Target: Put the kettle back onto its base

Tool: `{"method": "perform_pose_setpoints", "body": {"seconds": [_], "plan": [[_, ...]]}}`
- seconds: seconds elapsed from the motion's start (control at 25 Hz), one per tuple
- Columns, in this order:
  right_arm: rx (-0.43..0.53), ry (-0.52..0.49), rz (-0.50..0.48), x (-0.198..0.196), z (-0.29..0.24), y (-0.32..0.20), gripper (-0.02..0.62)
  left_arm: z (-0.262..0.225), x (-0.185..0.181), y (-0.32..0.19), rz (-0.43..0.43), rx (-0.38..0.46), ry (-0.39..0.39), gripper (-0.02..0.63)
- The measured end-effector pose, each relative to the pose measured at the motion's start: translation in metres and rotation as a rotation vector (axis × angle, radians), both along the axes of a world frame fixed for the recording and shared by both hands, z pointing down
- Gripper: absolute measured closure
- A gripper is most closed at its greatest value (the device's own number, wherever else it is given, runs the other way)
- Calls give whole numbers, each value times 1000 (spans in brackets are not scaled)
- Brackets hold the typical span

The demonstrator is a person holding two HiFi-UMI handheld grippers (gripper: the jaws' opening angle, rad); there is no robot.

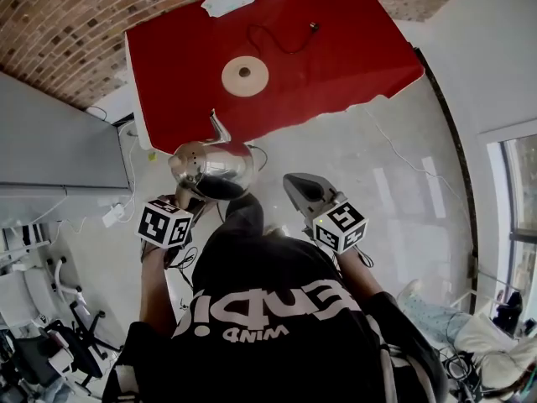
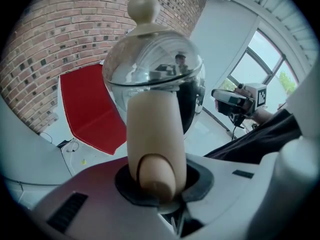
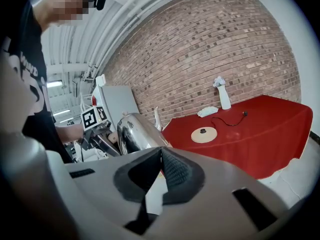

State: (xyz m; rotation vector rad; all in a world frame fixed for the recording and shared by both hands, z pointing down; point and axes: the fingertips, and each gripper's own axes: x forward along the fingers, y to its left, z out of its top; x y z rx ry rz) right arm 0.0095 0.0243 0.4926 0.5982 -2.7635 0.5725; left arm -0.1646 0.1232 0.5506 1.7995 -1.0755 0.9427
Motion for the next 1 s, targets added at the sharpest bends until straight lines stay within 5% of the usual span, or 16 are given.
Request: {"method": "perform_pose_setpoints", "body": {"seconds": [1.0], "plan": [[-7,18,114,-108,-14,-134,572,-15,-103,-144,181,-28,29,549]]}}
